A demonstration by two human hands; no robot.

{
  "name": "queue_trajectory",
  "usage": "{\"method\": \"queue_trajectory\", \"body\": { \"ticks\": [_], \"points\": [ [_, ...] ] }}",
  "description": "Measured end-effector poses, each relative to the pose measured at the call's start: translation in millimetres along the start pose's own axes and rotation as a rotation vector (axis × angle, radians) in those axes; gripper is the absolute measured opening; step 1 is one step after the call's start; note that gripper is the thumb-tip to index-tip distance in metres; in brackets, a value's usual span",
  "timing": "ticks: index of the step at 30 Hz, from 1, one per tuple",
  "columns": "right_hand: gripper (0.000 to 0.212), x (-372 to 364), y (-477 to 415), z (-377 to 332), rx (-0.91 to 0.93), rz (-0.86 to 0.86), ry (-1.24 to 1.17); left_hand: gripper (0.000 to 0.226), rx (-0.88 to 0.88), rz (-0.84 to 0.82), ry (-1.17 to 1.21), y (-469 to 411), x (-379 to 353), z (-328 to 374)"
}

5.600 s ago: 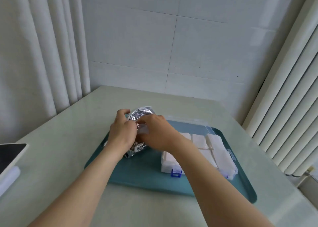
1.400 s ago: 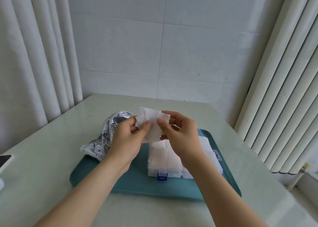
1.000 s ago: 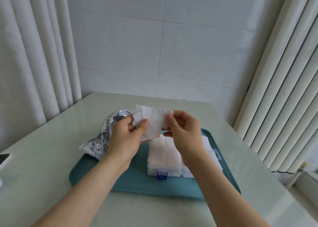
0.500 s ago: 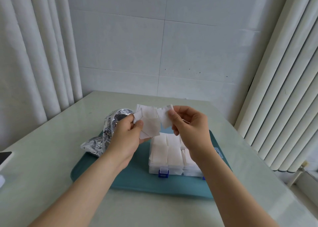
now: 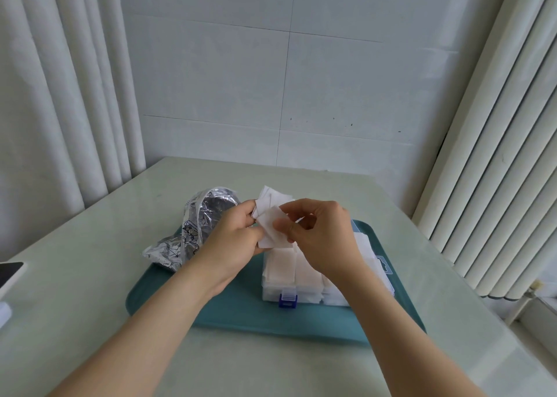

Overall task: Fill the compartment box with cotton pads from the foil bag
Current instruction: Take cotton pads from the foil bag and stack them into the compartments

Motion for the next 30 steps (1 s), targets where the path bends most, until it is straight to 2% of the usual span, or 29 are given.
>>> {"method": "queue_trajectory", "body": {
  "ticks": [3, 7, 11, 16, 22, 26, 30],
  "points": [
    [0.012, -4.1, 1.9, -3.3, 0.004, -0.029, 0.03, 0.047, -0.012, -0.006, -0.051, 0.3, 0.1, 2.1],
    [0.014, -5.9, 2.3, -9.7, 0.038, -0.016, 0.118, 0.041, -0.042, -0.039, -0.054, 1.5, -4.3, 6.5],
    [0.02, -8.6, 2.3, -8.9, 0.03, -0.034, 0.107, 0.042, -0.01, -0.024, 0.005, 2.1, -3.0, 5.4],
    [0.006, -12.1, 3.5, -17.4, 0.085, -0.096, 0.09, 0.024, 0.025, 0.031, 0.164, 1.0, 3.0, -0.4],
    [0.011, -14.4, 7.7, -26.7, 0.128, -0.151, 0.041, 0.018, 0.044, 0.132, 0.117, 0.6, 18.2, -9.2],
    [0.007, -3.5, 5.4, -17.5, 0.02, -0.173, -0.166, 0.019, 0.029, 0.188, 0.076, -0.7, 25.8, -10.3],
    [0.002, 23.7, 3.6, 8.8, -0.149, 0.007, -0.413, 0.018, 0.02, 0.24, 0.096, -0.5, 33.0, -12.4]
  ]
}}
Point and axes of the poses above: each hand's wrist, its own y-axis away from the middle knuckle, its own x-axis out of the back of the hand, z = x × y, the point moved 10 cm from there along -y, towards the middle knuckle, and after that the axes turned 7 degrees about -z, right-handed, at the moved point
